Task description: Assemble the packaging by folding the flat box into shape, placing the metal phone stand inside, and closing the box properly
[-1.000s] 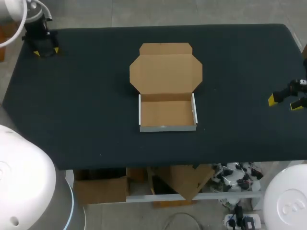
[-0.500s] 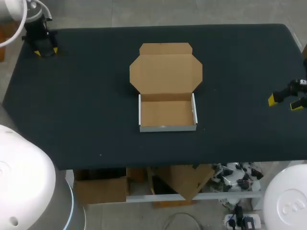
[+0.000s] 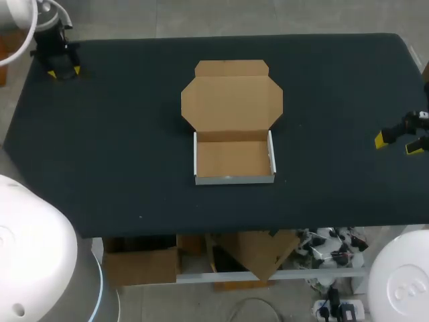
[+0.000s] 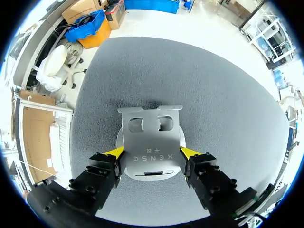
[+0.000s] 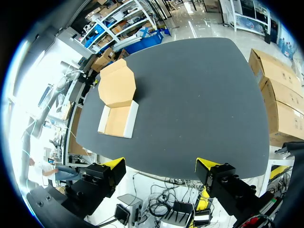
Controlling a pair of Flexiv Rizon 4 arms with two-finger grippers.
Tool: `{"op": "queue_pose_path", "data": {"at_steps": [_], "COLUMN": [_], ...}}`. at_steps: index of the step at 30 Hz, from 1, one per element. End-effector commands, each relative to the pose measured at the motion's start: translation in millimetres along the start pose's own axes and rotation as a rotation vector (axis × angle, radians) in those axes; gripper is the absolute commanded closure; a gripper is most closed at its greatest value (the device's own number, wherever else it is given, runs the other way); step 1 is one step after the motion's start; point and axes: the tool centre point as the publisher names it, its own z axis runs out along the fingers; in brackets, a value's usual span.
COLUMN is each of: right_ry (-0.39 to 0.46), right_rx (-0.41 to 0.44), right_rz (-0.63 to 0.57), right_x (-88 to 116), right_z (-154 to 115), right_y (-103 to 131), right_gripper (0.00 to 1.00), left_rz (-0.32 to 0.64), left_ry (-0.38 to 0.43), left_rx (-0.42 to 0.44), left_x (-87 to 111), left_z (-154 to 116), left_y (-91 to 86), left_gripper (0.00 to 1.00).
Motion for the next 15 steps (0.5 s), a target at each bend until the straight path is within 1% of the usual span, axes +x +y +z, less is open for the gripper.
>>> {"op": "queue_pose_path", "data": {"at_steps": [1, 2, 7, 15], "right_ry": [0.000, 0.000, 0.000, 0.000], "right_rx": [0.000, 0.000, 0.000, 0.000], "right_rz": [0.000, 0.000, 0.000, 0.000], "right_x": [0, 0, 0, 0], "right_z": [-1, -1, -1, -1], "right_y": [0, 0, 0, 0], "right_gripper": [0.00, 0.00, 0.00, 0.00], "left_rz": [-0.001, -0.001, 0.001, 0.015], "left_ry": [-0.006, -0.005, -0.003, 0.007], "left_rx": [-0.012, -0.011, -0.005, 0.010], "left_x": [0.6, 0.6, -0.5, 0.1], "left_z": [3, 3, 0, -9], "left_y": [-7.1, -7.2, -5.7, 3.5], "left_gripper": [0.90, 1.00, 1.00, 1.00]}}
